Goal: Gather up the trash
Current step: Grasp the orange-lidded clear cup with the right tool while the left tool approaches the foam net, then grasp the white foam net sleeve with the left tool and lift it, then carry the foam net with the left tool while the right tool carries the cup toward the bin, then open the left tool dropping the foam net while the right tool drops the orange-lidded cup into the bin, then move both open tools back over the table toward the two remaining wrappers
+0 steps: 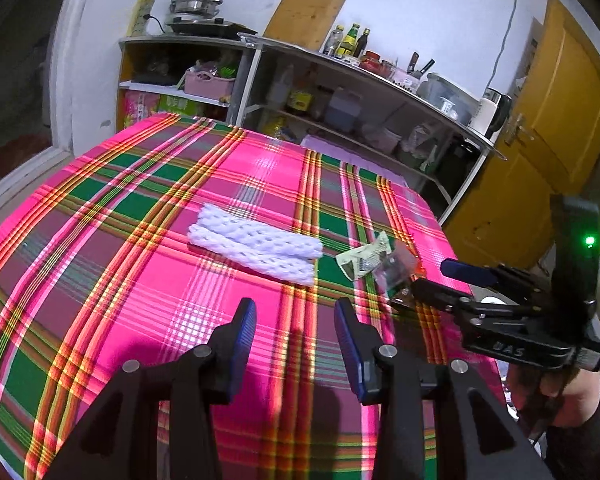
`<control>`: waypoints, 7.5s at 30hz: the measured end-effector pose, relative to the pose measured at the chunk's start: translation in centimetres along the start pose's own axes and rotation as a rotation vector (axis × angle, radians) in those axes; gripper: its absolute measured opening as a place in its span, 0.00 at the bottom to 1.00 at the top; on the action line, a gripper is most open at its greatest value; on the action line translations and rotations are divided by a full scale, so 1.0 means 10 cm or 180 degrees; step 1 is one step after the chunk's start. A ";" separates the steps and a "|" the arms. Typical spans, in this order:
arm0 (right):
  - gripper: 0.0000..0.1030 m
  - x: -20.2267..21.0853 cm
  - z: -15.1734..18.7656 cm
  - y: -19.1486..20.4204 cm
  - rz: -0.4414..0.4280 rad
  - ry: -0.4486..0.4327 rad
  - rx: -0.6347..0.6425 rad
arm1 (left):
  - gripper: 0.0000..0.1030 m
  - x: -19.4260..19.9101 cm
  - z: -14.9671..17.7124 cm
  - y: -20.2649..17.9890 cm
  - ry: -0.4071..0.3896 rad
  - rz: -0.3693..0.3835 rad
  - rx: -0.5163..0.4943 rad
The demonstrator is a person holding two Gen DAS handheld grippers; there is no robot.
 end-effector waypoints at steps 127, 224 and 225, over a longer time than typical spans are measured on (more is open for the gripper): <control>0.50 1.69 1.76 -0.96 0.0111 -0.0636 -0.1436 | 0.10 0.36 0.69 -2.27 -0.0011 0.0448 -0.1320; 0.56 1.77 1.75 -0.74 0.0053 -0.0605 -0.1402 | 0.36 0.44 0.78 -2.27 0.0009 0.0571 -0.1302; 0.56 1.76 1.73 -0.73 0.0047 -0.0601 -0.1391 | 0.36 0.45 0.78 -2.25 0.0004 0.0566 -0.1294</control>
Point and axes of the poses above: each gripper's, at about its wrist camera, not at the fingertips, and x roughly against the way its jaws point, y to its left, z to its underside, the point moved 10 cm from there along -x, roughly the way its jaws point, and after that the axes turned 12 degrees about y, right-handed, at the moved point
